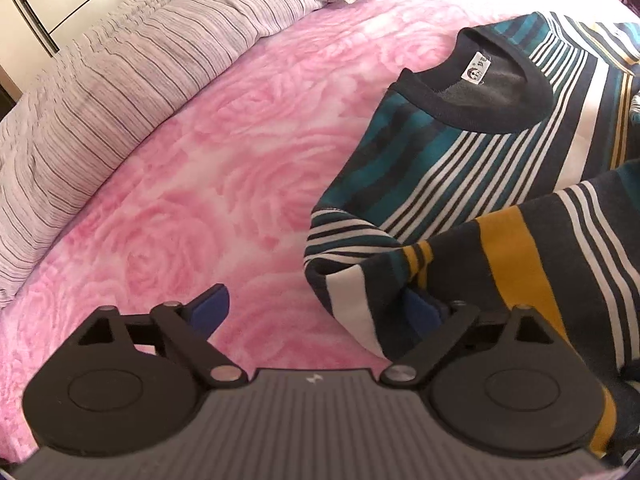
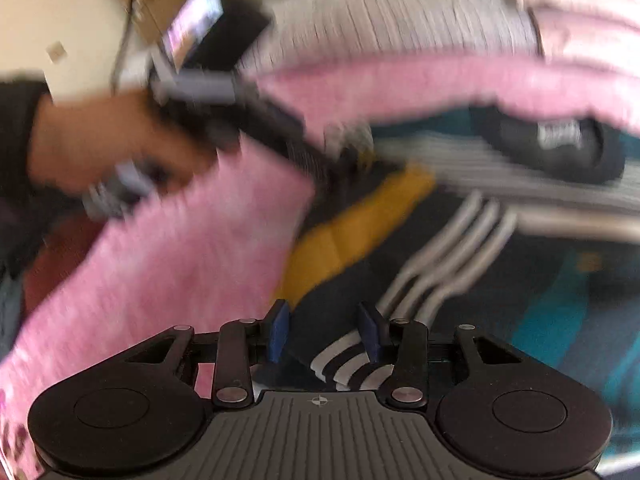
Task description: Fold clothes
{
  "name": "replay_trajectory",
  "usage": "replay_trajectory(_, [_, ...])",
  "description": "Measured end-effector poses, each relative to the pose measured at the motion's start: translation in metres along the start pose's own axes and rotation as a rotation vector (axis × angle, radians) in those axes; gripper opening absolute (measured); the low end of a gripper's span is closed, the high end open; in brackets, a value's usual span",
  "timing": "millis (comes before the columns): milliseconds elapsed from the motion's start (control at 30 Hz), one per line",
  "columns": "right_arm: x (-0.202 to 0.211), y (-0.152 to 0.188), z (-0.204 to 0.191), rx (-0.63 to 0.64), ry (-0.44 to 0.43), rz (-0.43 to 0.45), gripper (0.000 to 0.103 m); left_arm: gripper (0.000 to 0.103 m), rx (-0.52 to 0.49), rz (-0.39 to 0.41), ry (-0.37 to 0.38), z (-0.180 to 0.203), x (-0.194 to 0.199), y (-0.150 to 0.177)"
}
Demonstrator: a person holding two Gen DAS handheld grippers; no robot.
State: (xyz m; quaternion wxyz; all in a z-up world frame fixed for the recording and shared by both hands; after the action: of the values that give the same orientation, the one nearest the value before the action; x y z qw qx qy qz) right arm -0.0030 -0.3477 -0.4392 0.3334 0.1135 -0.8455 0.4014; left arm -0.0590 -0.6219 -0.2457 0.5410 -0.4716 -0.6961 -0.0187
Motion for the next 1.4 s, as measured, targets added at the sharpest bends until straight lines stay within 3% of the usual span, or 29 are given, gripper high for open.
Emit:
replay_trajectory(100, [0.01, 0.019, -0.002, 0.043, 0.019, -0.034, 0.042, 0.092, 0.022, -0.004, 0.011, -0.004, 0.002, 0.0])
replay_trajectory(167, [0.02, 0.019, -0.004, 0.031, 0.017, -0.056, 0.043, 0.084, 0.035, -0.006, 0.007, -0.004, 0.012, 0.0])
replay_trajectory(233, [0.036, 0.009, -0.001, -0.013, 0.025, -0.034, 0.043, 0.077, 0.027, 0.008, 0.009, -0.001, 0.029, 0.0])
replay_trajectory(367, [0.077, -0.005, 0.014, -0.059, 0.132, 0.049, 0.043, 0.077, 0.001, 0.062, 0.076, 0.025, 0.08, 0.008])
replay_trajectory(600, [0.122, -0.022, 0.096, -0.191, 0.303, 0.102, 0.043, 0.077, -0.073, 0.121, 0.161, 0.093, 0.118, 0.004])
replay_trajectory(833, [0.198, 0.012, 0.184, -0.372, 0.467, 0.133, 0.043, 0.078, -0.047, 0.101, 0.154, 0.139, 0.104, -0.038])
replay_trajectory(967, [0.222, 0.03, 0.219, -0.408, 0.44, 0.133, 0.043, 0.079, -0.054, 0.033, 0.11, 0.166, 0.081, -0.043])
replay_trajectory(1067, [0.235, 0.039, 0.242, -0.427, 0.403, 0.14, 0.043, 0.09, -0.008, -0.026, 0.078, 0.168, 0.071, -0.042])
replay_trajectory(1200, [0.237, 0.042, 0.263, -0.469, 0.336, 0.14, 0.043, 0.089, 0.044, -0.082, 0.033, 0.164, 0.068, -0.043])
replay_trajectory(1267, [0.237, 0.042, 0.264, -0.467, 0.309, 0.132, 0.043, 0.083, 0.066, -0.098, 0.009, 0.158, 0.072, -0.044])
replay_trajectory(1300, [0.237, 0.041, 0.264, -0.462, 0.296, 0.127, 0.032, 0.081, 0.077, -0.106, -0.003, 0.155, 0.074, -0.045])
replay_trajectory(1333, [0.237, 0.041, 0.263, -0.456, 0.284, 0.123, 0.015, 0.081, 0.094, -0.102, -0.015, 0.151, 0.077, -0.046])
replay_trajectory(1367, [0.237, 0.04, 0.263, -0.451, 0.272, 0.118, 0.006, 0.081, 0.11, -0.097, -0.027, 0.147, 0.08, -0.047])
replay_trajectory(1400, [0.242, 0.039, 0.263, -0.453, 0.272, 0.131, 0.006, 0.081, 0.127, -0.092, -0.039, 0.144, 0.083, -0.048])
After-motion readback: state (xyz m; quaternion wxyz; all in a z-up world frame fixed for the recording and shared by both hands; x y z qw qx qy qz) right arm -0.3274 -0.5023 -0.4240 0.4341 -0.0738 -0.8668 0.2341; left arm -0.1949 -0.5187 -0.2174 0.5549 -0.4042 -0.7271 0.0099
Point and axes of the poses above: each gripper's, at about its wrist camera, not at the fingertips, and x roughly against the way its jaws point, z to its right, y to its underside, the point moved 5 cm from there along -x, roughly the way its jaws point, and after that the axes turned 12 degrees about -y, right-handed, at the moved point
